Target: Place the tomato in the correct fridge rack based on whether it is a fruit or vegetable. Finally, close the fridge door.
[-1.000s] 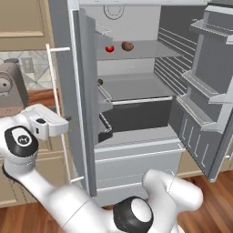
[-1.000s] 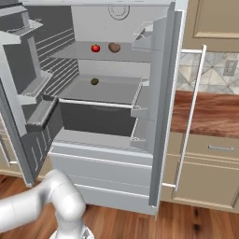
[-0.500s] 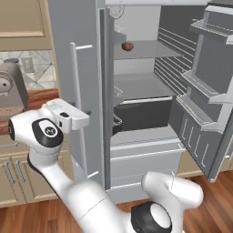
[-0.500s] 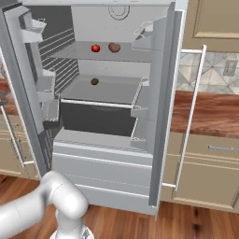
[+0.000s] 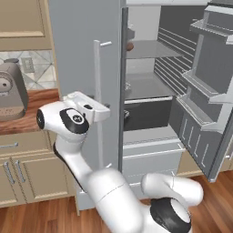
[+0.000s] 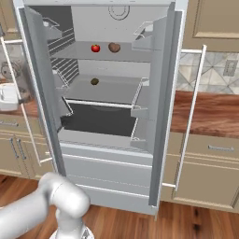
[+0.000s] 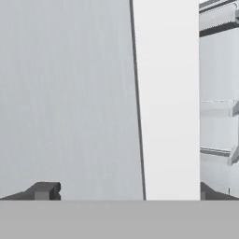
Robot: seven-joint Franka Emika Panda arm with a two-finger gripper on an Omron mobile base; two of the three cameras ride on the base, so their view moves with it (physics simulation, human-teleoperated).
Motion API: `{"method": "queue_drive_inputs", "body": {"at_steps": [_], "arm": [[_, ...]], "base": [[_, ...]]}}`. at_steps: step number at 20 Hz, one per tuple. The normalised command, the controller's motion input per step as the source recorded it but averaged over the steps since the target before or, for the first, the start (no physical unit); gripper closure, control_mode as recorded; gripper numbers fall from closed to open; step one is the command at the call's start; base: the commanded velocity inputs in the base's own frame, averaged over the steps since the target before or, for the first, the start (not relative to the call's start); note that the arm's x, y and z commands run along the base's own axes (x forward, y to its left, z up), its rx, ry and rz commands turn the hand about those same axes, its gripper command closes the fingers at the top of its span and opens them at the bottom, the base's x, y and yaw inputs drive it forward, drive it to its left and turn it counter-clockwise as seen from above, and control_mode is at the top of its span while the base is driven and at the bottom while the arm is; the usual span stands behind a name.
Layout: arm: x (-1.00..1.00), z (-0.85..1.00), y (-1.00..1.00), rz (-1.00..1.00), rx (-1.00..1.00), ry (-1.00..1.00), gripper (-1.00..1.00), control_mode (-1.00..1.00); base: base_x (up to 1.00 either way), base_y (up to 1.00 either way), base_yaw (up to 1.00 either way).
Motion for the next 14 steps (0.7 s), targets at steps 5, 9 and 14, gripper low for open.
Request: {"method": "queue_drive_inputs", "body": {"at_steps": [5, 9, 14], "arm": [[0.43, 0.08, -0.47, 0.02, 0.01, 0.00, -1.00, -1.00], [0.39, 0.04, -0.39, 0.03, 0.00, -0.01, -1.00, -1.00], [0.34, 0.04, -0.25, 0.08, 0.00, 0.00, -1.00, -1.00]], "base": [[0.00, 0.00, 0.00], [0.00, 0.00, 0.00], [0.00, 0.00, 0.00]]}}
